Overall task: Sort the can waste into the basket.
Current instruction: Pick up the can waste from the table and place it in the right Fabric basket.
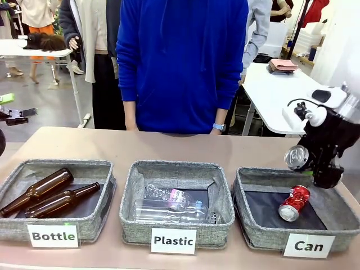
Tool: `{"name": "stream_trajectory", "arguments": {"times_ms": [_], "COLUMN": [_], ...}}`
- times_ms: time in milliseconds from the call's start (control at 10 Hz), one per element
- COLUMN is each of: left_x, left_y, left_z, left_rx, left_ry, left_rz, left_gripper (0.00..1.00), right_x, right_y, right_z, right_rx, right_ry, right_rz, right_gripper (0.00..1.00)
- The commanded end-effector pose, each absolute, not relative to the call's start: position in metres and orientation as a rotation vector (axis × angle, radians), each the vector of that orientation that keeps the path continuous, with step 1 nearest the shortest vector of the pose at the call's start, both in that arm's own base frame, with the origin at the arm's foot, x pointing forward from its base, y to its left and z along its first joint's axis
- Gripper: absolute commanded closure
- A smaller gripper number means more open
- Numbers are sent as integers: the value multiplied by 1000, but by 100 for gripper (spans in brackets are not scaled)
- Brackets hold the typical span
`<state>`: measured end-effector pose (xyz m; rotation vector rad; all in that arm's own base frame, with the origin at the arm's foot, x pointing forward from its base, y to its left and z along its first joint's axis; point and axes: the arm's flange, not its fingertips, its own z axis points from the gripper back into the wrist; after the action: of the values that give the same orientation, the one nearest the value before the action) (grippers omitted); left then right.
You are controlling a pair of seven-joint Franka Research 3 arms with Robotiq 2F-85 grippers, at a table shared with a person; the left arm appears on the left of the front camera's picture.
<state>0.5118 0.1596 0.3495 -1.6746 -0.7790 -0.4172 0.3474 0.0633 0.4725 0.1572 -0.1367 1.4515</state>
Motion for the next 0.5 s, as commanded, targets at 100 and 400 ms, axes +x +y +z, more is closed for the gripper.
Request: {"name": "stream_trajectory", "arguments": {"times_ms": [100, 400], "left_x": [510, 510], "left_y": [160, 160], "left_z": [354, 354], "left_rx": [-1671, -1671], "left_ry": [-771, -771], "left_rz": [-408, -408], "left_gripper": [0, 0], "right_x": [332, 329], "right_y": [66, 65], "right_z": [465, 466], "right_rx": [94, 82], "right_ry": [-139, -153], "right_rz": [1404, 1390], "right_gripper": [100, 42]}}
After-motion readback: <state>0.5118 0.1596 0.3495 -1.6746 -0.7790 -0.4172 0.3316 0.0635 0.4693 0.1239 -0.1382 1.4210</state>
